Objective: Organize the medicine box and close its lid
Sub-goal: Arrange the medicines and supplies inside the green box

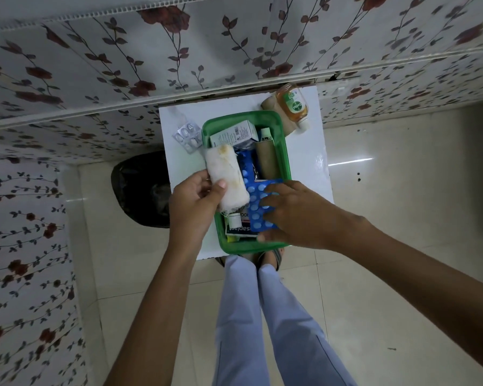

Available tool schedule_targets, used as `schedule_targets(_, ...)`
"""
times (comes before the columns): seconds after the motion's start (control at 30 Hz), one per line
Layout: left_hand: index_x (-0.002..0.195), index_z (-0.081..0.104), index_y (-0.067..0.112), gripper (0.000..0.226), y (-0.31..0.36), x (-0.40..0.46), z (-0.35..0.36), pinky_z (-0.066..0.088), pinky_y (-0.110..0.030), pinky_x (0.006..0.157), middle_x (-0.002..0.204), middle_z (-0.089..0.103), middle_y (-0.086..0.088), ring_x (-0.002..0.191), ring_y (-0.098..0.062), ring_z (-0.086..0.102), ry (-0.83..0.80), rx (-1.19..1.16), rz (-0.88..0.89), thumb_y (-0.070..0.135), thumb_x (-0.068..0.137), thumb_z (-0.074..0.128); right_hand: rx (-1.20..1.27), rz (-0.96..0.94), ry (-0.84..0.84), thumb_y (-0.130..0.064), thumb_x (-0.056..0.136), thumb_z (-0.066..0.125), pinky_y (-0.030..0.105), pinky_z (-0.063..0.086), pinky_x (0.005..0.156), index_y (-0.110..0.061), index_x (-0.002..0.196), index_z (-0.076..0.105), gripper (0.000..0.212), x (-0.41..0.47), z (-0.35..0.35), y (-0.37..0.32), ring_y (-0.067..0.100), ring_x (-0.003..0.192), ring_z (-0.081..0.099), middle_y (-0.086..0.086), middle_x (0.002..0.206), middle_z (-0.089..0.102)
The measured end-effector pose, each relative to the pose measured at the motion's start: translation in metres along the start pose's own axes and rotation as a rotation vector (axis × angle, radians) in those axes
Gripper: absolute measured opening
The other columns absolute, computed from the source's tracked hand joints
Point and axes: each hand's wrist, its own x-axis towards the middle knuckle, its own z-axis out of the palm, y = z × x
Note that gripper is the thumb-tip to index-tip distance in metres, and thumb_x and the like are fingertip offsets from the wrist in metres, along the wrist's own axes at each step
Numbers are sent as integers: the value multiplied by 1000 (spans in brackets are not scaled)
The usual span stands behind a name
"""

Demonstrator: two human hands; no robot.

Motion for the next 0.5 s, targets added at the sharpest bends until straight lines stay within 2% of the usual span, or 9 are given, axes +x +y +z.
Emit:
schedule_targets(0.03, 88, 65, 29, 11, 0, -1, 5, 57, -48, 78, 84, 69, -5, 82, -25, 66, -23, 45, 1, 23, 78, 64, 131, 7, 121, -44, 94, 35, 37, 39, 100, -14, 111, 64, 45, -3, -4, 2, 27, 121, 46, 5, 121, 61)
schedule_targets(0.1, 94, 67, 16, 16, 1, -3, 17, 57, -47, 78, 85, 68, -9, 80, -25, 65, -44, 158, 50, 20, 78, 65, 405, 171, 400, -24, 92, 47, 39, 50, 81, -11, 103, 67, 26, -8, -13, 13, 29, 98, 59, 9, 103, 69)
schedule_targets(0.2, 102, 65, 5, 23, 1, -5, 37, 57, -37, 70, 94, 71, -13, 77, -22, 65, -92, 426, 185, 17, 82, 64, 486, 509, 679, -14, 90, 49, 43, 53, 78, -10, 106, 67, 25, -2, -17, 49, 30, 85, 65, 14, 101, 71)
schedule_targets(0.3, 104, 59, 5, 30, -1, -7, 49, 44, -34, 65, 97, 69, -17, 86, -33, 63, -142, 897, 296, 29, 86, 57, 489, 717, 678, -16, 88, 52, 36, 50, 86, -10, 117, 60, 31, 24, -13, 90, 30, 96, 64, 15, 111, 68)
schedule_targets(0.33, 106, 57, 6, 33, 0, -7, 50, 42, -35, 65, 98, 68, -18, 88, -35, 63, -132, 973, 309, 32, 87, 56, 510, 764, 655, -19, 87, 55, 35, 48, 87, -10, 121, 57, 35, 35, -12, 101, 30, 100, 62, 16, 115, 66)
schedule_targets(0.43, 117, 50, 10, 40, 8, -7, 47, 47, -40, 69, 96, 70, -18, 89, -40, 63, -72, 1006, 315, 37, 87, 56, 606, 829, 553, -32, 81, 63, 39, 45, 92, -12, 130, 45, 56, 69, -14, 122, 35, 111, 54, 19, 124, 58)
schedule_targets(0.5, 112, 54, 10, 32, 13, -4, 40, 47, -41, 65, 80, 69, -19, 77, -41, 63, 11, 917, 393, 32, 89, 54, 621, 811, 460, -38, 79, 63, 47, 43, 97, -16, 131, 39, 62, 87, -14, 124, 40, 119, 44, 22, 132, 47)
